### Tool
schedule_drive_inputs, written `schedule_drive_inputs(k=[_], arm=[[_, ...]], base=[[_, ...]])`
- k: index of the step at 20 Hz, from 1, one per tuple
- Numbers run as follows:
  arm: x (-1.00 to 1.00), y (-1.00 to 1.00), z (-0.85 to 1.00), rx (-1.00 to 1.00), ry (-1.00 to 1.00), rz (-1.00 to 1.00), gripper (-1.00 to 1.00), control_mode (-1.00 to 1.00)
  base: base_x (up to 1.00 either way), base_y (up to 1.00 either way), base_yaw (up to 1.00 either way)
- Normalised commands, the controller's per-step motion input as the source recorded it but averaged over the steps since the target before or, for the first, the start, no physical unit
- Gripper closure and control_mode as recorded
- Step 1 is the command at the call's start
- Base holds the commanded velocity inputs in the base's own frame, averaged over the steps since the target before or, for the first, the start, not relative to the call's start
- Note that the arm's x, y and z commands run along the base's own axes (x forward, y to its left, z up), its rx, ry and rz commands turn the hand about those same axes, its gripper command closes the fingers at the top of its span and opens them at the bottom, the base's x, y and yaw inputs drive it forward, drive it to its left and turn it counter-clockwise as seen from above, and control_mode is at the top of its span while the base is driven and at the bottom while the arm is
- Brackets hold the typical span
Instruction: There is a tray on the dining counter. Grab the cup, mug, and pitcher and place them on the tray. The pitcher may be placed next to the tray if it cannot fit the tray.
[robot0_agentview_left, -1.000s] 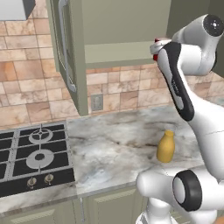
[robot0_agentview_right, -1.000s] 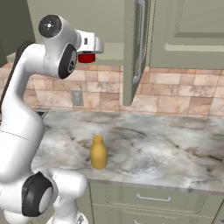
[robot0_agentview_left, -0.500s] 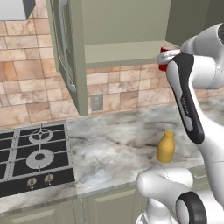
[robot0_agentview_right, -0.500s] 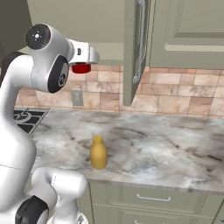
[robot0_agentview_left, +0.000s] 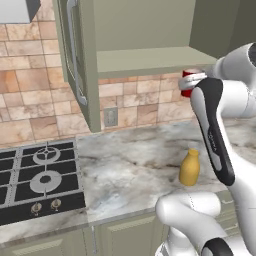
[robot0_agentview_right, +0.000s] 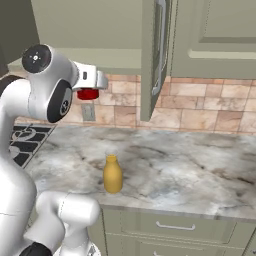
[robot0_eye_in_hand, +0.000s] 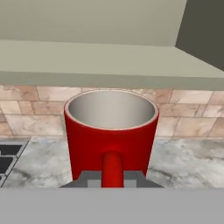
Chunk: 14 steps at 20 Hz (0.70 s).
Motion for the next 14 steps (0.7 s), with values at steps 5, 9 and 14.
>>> schedule_drive_inputs(k=[5, 9, 14], arm=[[-0.16, 0.28, -0.32, 0.0, 0.02, 0.0, 1.0, -1.0], [-0.05, 0.05, -0.07, 0.0, 0.0, 0.0, 1.0, 1.0], [0.0, 0.0, 0.0, 0.0, 0.0, 0.0, 1.0, 1.0]], base=[[0.0, 0.0, 0.0], [-0.44, 0.0, 0.02], [-1.0, -0.38, 0.29]])
